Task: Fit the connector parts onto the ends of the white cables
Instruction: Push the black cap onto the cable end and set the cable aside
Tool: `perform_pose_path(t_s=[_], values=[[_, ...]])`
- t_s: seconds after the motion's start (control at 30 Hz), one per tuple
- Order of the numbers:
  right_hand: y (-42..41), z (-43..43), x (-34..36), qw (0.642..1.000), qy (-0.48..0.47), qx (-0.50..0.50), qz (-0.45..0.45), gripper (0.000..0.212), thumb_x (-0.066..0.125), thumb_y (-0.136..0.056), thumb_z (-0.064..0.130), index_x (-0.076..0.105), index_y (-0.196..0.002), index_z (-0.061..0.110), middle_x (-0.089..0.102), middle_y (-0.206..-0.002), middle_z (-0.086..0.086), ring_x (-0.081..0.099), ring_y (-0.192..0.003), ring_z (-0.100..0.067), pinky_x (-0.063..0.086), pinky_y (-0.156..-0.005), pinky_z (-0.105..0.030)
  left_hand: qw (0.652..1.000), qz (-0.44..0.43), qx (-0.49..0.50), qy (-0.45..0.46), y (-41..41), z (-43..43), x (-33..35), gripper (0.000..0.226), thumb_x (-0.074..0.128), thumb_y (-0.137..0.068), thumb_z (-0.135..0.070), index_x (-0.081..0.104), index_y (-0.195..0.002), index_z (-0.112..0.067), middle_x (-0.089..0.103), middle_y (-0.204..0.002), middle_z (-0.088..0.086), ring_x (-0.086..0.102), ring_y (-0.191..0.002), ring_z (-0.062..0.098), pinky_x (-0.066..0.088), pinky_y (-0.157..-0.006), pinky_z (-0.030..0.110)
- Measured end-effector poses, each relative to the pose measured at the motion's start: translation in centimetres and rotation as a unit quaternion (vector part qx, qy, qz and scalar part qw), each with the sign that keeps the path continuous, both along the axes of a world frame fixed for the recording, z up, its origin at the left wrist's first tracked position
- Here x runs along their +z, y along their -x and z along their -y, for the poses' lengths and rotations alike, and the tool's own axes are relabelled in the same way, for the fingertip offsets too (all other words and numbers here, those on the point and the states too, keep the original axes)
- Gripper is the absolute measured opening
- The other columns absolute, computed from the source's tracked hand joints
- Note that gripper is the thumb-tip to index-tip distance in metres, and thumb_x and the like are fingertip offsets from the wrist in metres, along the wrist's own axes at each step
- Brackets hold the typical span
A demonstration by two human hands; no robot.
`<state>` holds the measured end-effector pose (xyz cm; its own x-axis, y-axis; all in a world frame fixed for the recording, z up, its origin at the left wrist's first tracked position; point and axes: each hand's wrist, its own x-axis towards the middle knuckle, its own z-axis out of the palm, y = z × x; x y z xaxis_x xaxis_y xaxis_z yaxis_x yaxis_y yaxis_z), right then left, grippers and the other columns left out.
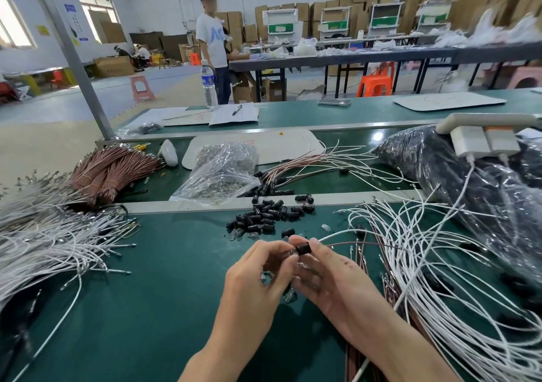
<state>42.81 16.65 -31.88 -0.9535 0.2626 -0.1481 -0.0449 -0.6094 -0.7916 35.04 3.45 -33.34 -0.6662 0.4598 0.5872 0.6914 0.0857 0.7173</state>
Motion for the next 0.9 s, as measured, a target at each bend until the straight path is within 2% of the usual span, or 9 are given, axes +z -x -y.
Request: perform_pose_path(t_s=[0.17, 0.3, 0.4, 0.5, 0.57, 0.63, 0.8, 0.9], values=[[-0.2, -0.1, -0.1, 0.999, -0.014, 0.022, -0.021, 0.036, 0.061, -0.092, 0.035, 0.074, -0.119, 0.015, 0.073, -0.107, -0.009, 0.068, -0.093, -0.018, 0.057, -0.08, -0.032, 0.999, 0.034, -0.007, -0.011, -0.1, 0.0, -0.1, 0.009, 0.069, -0.091, -0.031, 0.068, -0.1, -0.032, 0.071, -0.092, -0.015, 0.071, -0.085, 0.01, 0.054, -0.075, 0.022], [-0.1, 0.1, -0.5, 0.999, -0.013, 0.046, -0.02, 0.037, 0.062, -0.095, 0.037, 0.071, -0.124, 0.015, 0.071, -0.101, -0.009, 0.067, -0.094, -0.021, 0.056, -0.08, -0.035, 0.998, 0.054, 0.001, -0.014, 0.0, 0.1, -0.3, 0.021, 0.074, -0.088, -0.009, 0.072, -0.099, -0.026, 0.073, -0.092, -0.014, 0.071, -0.087, 0.011, 0.056, -0.076, 0.025], [0.0, 0.0, -0.9, 0.998, -0.014, 0.053, -0.016, 0.039, 0.062, -0.095, 0.038, 0.069, -0.126, 0.016, 0.071, -0.1, -0.008, 0.067, -0.096, -0.022, 0.056, -0.078, -0.036, 0.998, 0.066, -0.001, -0.014, 0.1, 0.0, -0.4, 0.025, 0.074, -0.088, -0.005, 0.074, -0.1, -0.026, 0.074, -0.092, -0.014, 0.071, -0.089, 0.011, 0.055, -0.076, 0.023], [0.3, -0.2, -0.7, 1.0, -0.024, -0.007, -0.009, 0.033, 0.068, -0.089, 0.035, 0.075, -0.117, 0.017, 0.074, -0.103, -0.007, 0.071, -0.093, -0.018, 0.057, -0.073, -0.032, 0.998, 0.061, -0.006, -0.004, 0.2, -0.1, -0.1, 0.021, 0.072, -0.09, -0.015, 0.072, -0.104, -0.032, 0.073, -0.094, -0.016, 0.071, -0.088, 0.008, 0.053, -0.076, 0.018], [0.4, -0.5, -0.5, 0.997, -0.011, -0.083, -0.002, 0.028, 0.075, -0.076, 0.028, 0.081, -0.1, 0.016, 0.076, -0.096, -0.006, 0.072, -0.08, -0.014, 0.058, -0.064, -0.027, 0.999, 0.044, 0.0, -0.006, 0.3, -0.1, 0.1, 0.018, 0.068, -0.091, -0.027, 0.068, -0.104, -0.04, 0.071, -0.095, -0.019, 0.069, -0.087, 0.006, 0.049, -0.074, 0.011], [0.5, -0.5, -0.4, 0.992, -0.016, -0.128, 0.002, 0.021, 0.075, -0.071, 0.023, 0.082, -0.089, 0.015, 0.076, -0.087, -0.006, 0.072, -0.073, -0.012, 0.058, -0.061, -0.023, 0.999, 0.041, 0.006, 0.007, 0.3, -0.1, 0.0, 0.013, 0.063, -0.094, -0.037, 0.063, -0.105, -0.043, 0.07, -0.095, -0.02, 0.067, -0.086, 0.008, 0.047, -0.072, 0.009], [0.3, 0.2, -0.3, 0.987, -0.063, -0.149, 0.0, 0.018, 0.076, -0.072, 0.022, 0.082, -0.088, 0.014, 0.078, -0.093, -0.011, 0.076, -0.082, -0.017, 0.058, -0.064, -0.022, 0.995, 0.052, 0.014, 0.079, 0.0, -0.4, -0.4, 0.024, 0.047, -0.095, -0.065, 0.052, -0.113, -0.049, 0.067, -0.095, -0.028, 0.066, -0.083, 0.0, 0.046, -0.068, 0.011], [0.4, 0.4, -0.3, 0.986, -0.071, -0.151, -0.011, 0.019, 0.077, -0.072, 0.023, 0.081, -0.087, 0.013, 0.078, -0.091, -0.012, 0.076, -0.081, -0.019, 0.058, -0.065, -0.022, 0.99, 0.037, 0.054, 0.126, -0.4, -0.5, -0.5, 0.034, 0.032, -0.091, -0.078, 0.045, -0.104, -0.05, 0.066, -0.086, -0.026, 0.061, -0.083, -0.005, 0.045, -0.07, 0.016]])
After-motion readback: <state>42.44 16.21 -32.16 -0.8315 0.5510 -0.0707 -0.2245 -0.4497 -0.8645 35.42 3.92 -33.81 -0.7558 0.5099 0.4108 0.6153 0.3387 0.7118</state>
